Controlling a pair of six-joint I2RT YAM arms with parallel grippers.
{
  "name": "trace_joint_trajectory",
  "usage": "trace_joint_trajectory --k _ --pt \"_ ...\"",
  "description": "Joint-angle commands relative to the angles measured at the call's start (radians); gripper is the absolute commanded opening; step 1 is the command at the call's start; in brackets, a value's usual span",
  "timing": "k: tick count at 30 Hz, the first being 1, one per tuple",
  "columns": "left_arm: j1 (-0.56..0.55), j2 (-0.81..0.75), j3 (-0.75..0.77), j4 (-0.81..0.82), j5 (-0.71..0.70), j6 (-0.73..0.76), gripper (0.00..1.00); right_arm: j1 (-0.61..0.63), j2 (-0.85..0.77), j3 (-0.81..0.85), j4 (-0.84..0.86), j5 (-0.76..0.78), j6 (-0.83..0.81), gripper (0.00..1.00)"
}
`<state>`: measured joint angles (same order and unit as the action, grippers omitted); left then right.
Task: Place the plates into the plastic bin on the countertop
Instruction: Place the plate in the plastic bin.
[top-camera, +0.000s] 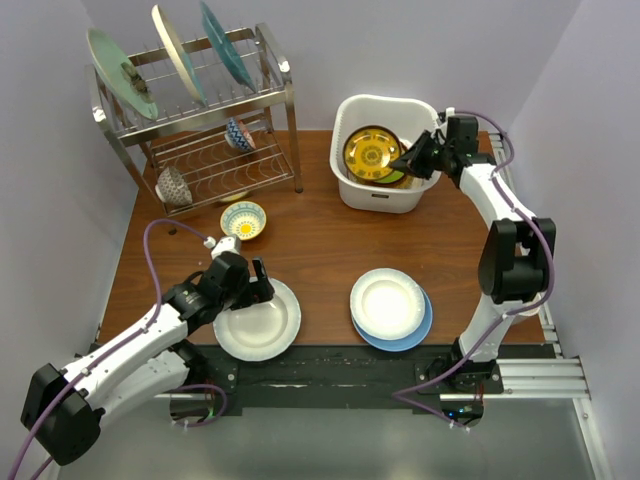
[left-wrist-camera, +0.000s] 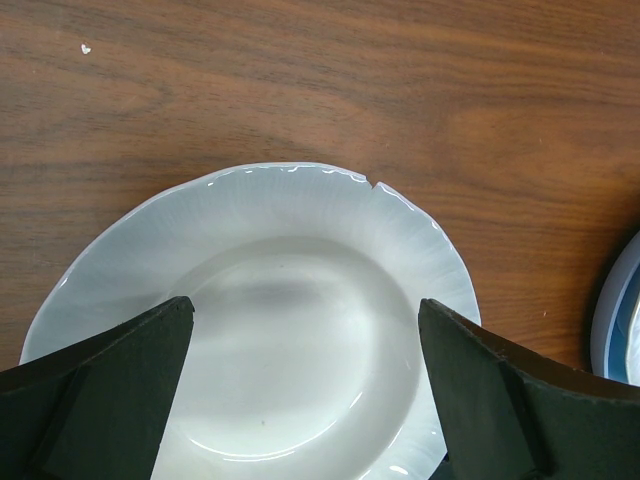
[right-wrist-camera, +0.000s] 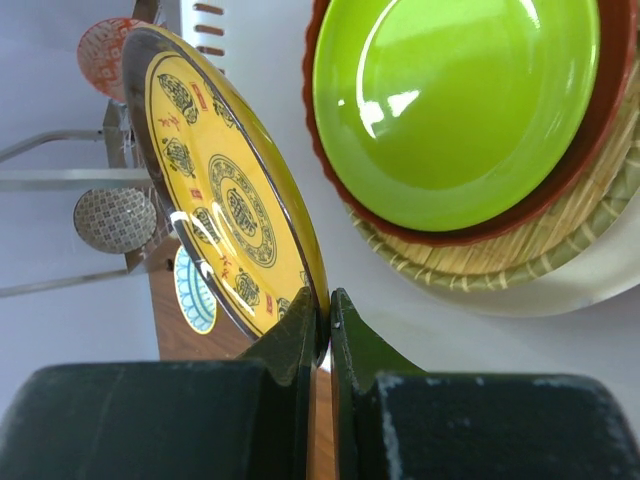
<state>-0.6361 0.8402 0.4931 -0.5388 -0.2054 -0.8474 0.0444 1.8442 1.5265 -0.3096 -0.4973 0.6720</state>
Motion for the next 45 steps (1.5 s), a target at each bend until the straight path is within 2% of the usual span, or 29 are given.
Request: trace_joint_trajectory --k 1,11,34,42,45 --pt "-0.002 -0.006 0.001 0.03 -0.009 0.018 1.0 -0.014 0.016 0.054 0.081 -0.018 0.034 0.03" --pt "-0.002 0.0 0.001 0.034 -0.006 0.024 1.0 -0.038 0.093 0.119 0.081 -0.009 0.043 0.04" --pt "-0.002 0.002 -0.005 0.042 0.009 0.028 1.0 -0.041 0.194 0.135 0.106 0.003 0.057 0.09" --pt "-0.002 0.003 -0.005 0.048 0.015 0.036 1.0 -0.074 0.19 0.104 0.127 -0.006 0.06 0.18" --pt "-0.002 0.0 -0.007 0.046 0.018 0.036 1.0 -0.078 0.185 0.1 0.133 -0.003 0.069 0.29"
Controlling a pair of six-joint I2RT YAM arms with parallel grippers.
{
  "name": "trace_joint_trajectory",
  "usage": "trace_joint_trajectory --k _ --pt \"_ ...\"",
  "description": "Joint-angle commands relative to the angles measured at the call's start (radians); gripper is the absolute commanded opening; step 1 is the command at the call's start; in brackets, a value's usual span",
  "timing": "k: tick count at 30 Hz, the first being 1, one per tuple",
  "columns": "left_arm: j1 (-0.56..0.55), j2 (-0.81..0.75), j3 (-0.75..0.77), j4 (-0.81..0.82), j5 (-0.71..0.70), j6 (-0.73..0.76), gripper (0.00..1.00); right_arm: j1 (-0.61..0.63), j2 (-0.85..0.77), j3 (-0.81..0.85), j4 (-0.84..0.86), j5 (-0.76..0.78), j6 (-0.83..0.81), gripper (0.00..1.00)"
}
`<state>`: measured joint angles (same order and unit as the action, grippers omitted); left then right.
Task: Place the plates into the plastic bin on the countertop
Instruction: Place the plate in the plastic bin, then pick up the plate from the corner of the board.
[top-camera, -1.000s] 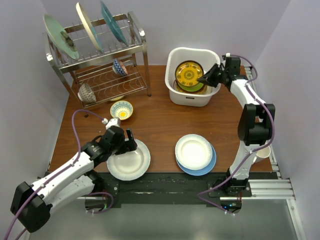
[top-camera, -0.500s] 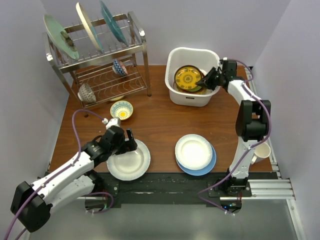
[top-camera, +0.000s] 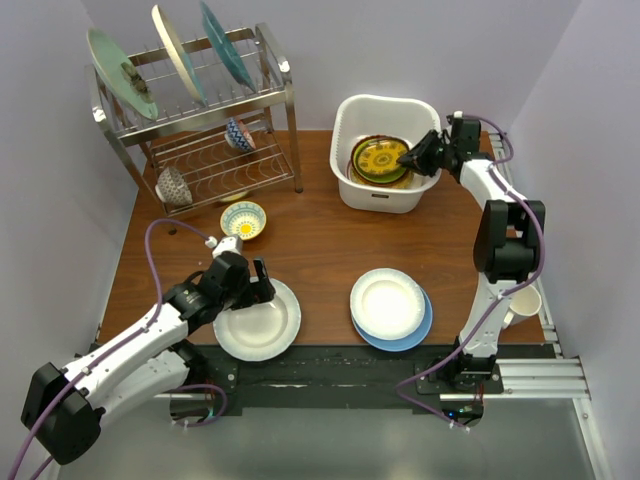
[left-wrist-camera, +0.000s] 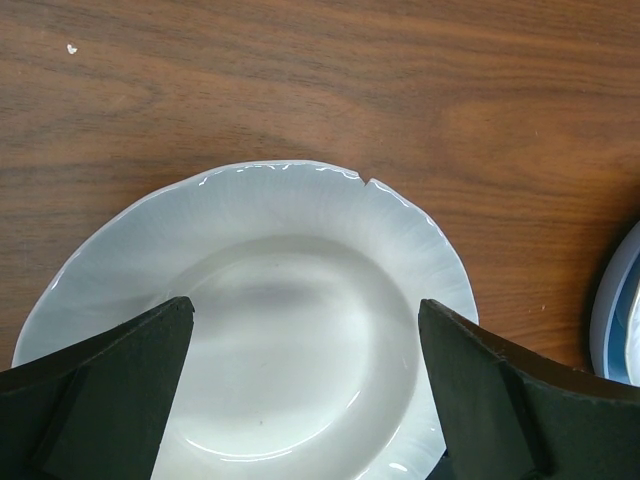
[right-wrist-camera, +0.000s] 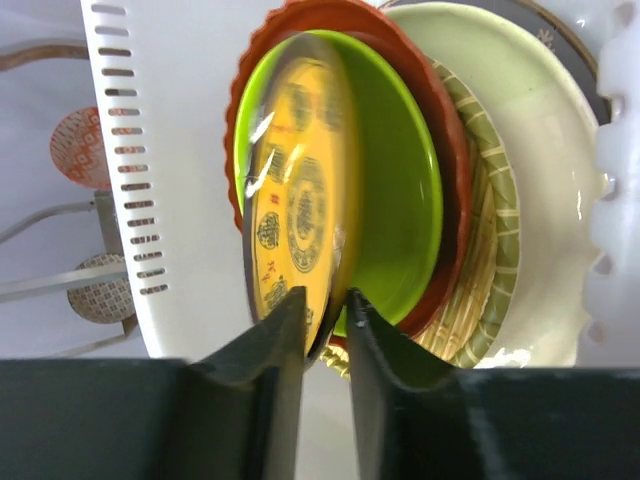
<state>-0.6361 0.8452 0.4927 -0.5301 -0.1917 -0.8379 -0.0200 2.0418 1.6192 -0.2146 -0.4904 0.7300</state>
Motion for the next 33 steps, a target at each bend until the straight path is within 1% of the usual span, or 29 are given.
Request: trace_joint_trajectory --k 1,4,5,9,14,16,18,20,25,28,33 --pt "-0.002 -0.005 -0.006 0.039 0.006 0.025 1.0 -0.015 -0.017 0.013 0.037 -0.01 0.008 0.35" --pt "-0.002 -0.006 -0.006 0.041 0.006 0.028 1.0 -0.015 -0.023 0.018 0.02 -0.005 -0.004 0.45" --pt "-0.002 -0.006 -0.006 0.042 0.006 0.028 1.0 -0.017 -0.029 0.019 0.015 -0.007 -0.006 0.46" --pt "-0.002 -0.003 -0.006 0.042 0.008 0.03 1.0 -0.017 -0.046 0.01 0.009 -0.011 -0.014 0.5" --pt "-0.002 -0.014 -0.005 0.044 0.012 0.031 1.0 -0.018 -0.106 -0.05 0.031 -0.013 -0.015 0.54" --pt "-0.002 -0.02 -0.003 0.045 0.014 0.033 1.0 -0.018 -0.146 -0.077 0.029 0.021 -0.029 0.61" --pt "-0.002 -0.02 -0.003 0.045 0.015 0.033 1.0 -0.02 -0.184 -0.099 0.027 0.042 -0.034 0.62" --pt "-0.002 -0.02 -0.006 0.047 0.015 0.033 1.0 -0.02 -0.215 -0.129 0.037 0.082 -0.035 0.66" --pt "-0.002 -0.021 -0.008 0.05 0.018 0.036 1.0 -0.021 -0.313 -0.196 0.06 0.113 -0.035 0.71" --pt "-0.001 -0.024 -0.006 0.055 0.024 0.034 1.0 -0.02 -0.37 -0.231 0.079 0.092 -0.034 0.71" --pt "-0.002 -0.028 -0.006 0.07 0.032 0.039 1.0 -0.017 -0.443 -0.291 0.087 0.004 -0.03 0.71"
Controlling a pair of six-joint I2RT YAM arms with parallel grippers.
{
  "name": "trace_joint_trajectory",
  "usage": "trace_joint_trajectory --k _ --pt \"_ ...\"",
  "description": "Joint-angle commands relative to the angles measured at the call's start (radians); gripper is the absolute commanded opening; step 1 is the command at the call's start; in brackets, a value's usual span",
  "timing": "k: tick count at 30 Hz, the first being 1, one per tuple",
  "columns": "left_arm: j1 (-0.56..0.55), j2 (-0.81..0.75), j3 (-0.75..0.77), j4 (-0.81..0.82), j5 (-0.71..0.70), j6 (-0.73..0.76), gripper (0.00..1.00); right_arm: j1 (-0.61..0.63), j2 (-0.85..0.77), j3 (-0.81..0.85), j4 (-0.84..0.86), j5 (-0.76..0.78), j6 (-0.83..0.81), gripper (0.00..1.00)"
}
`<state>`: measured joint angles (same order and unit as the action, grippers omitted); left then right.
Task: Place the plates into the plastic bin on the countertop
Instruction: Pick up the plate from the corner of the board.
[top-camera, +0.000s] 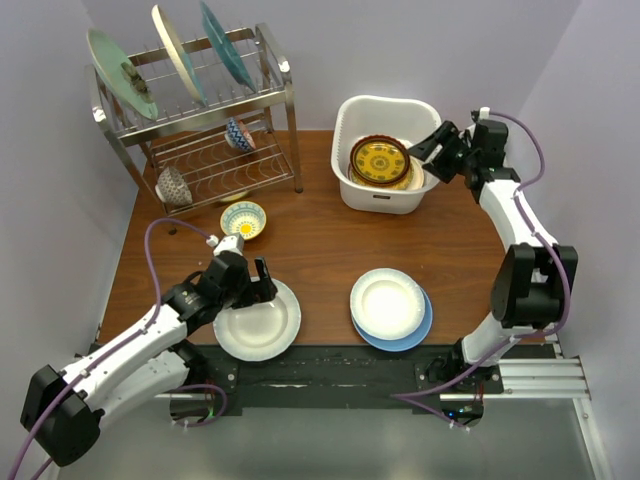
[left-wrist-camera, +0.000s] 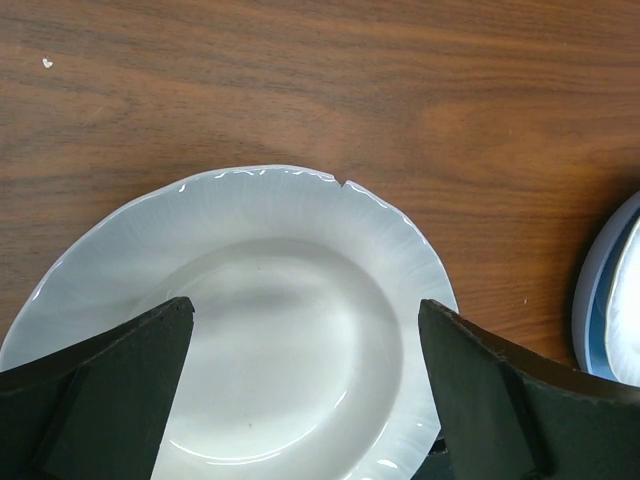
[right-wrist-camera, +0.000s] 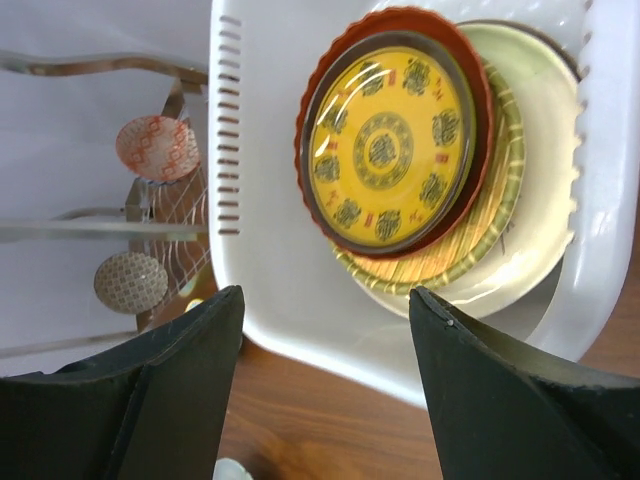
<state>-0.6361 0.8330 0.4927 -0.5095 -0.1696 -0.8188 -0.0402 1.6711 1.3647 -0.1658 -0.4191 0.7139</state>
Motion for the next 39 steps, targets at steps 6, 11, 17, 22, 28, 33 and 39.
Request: trace_joint_trajectory --k 6,11,17,22,28,33,39 --pt "-0.002 -0.008 -0.008 0.071 0.019 0.02 1.0 0.023 -0.165 -0.145 0.037 -0.115 -0.036 0.71" --pt "-0.002 0.005 -0.014 0.088 0.031 0.02 1.0 0.089 -0.214 -0.206 -0.009 -0.127 -0.07 0.71" --pt "-0.002 0.0 -0.02 0.094 0.033 0.02 1.0 0.212 -0.284 -0.283 -0.043 -0.096 -0.105 0.71" --pt "-0.002 0.0 -0.025 0.091 0.021 0.012 1.0 0.345 -0.33 -0.373 -0.048 -0.023 -0.117 0.71" --pt "-0.002 0.003 -0.034 0.111 0.025 0.006 1.0 0.462 -0.355 -0.467 -0.017 0.013 -0.093 0.7" --pt "-0.002 0.006 -0.039 0.114 0.022 -0.008 1.0 0.534 -0.308 -0.506 0.003 0.005 -0.083 0.7" --pt "-0.002 -0.003 -0.036 0.105 0.016 -0.016 1.0 0.635 -0.245 -0.521 0.046 0.006 -0.065 0.68"
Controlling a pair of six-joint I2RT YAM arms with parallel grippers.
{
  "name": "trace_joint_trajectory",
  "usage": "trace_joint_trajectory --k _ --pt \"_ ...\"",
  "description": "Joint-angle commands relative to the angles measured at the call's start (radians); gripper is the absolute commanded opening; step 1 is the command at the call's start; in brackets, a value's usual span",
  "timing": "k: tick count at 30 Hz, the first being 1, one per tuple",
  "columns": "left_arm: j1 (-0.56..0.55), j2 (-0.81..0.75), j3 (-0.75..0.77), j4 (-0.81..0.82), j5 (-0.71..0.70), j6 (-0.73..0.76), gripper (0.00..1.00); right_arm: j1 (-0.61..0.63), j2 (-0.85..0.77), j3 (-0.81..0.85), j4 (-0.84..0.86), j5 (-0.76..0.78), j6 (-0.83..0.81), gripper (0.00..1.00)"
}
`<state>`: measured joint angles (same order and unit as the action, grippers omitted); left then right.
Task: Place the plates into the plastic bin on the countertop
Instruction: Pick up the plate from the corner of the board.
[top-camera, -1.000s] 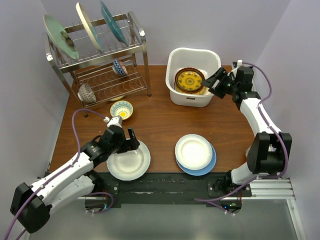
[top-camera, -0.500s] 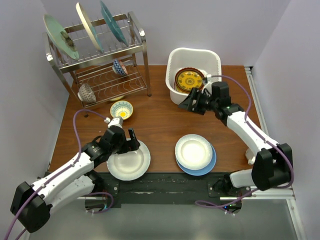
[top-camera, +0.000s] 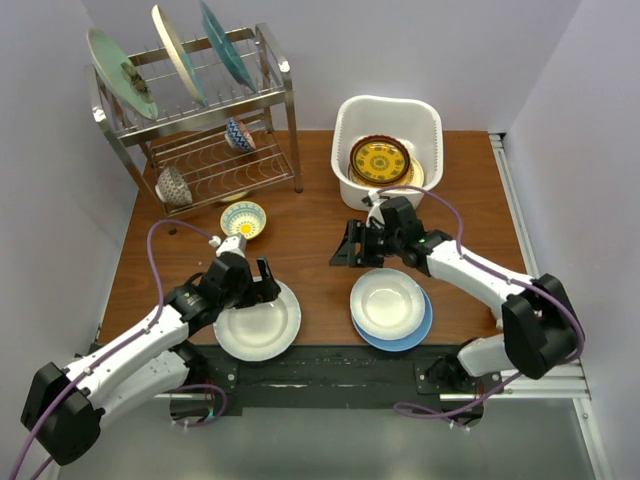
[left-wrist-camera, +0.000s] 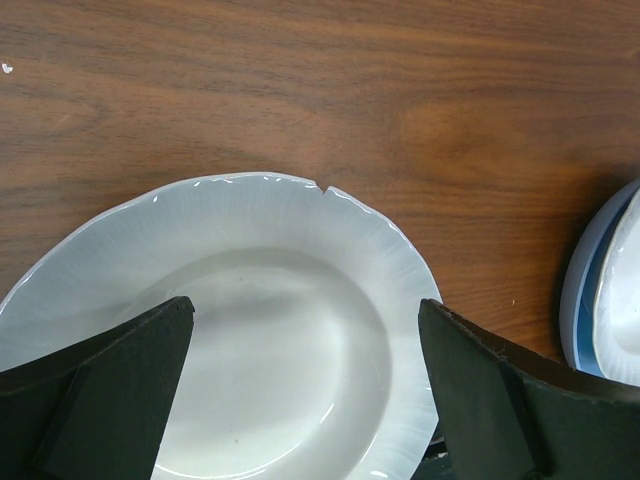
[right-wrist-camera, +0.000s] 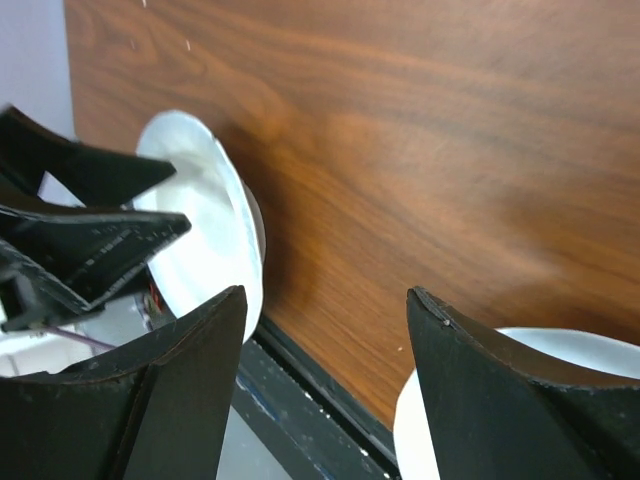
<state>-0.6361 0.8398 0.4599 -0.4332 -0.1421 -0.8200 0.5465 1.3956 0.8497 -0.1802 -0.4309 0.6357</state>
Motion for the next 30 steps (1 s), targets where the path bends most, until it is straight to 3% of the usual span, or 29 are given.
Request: trace_joint_trajectory --k 1,11,20,30 --pt "-0.002 -0.011 -0.003 0.024 -0.013 -0.015 1.0 0.071 0.061 0.0 0.068 0.014 0.013 0.68" --pt "-0.002 -0.022 0.01 -0.004 -0.033 -0.021 1.0 0.207 0.275 0.078 0.09 -0.048 0.004 0.65" --pt "-0.002 -0.016 0.01 -0.006 -0.03 -0.019 1.0 0.276 0.35 0.068 0.272 -0.117 0.093 0.62" --pt "-0.002 -0.01 0.003 0.002 -0.031 -0.018 1.0 0.329 0.436 0.095 0.343 -0.138 0.136 0.58"
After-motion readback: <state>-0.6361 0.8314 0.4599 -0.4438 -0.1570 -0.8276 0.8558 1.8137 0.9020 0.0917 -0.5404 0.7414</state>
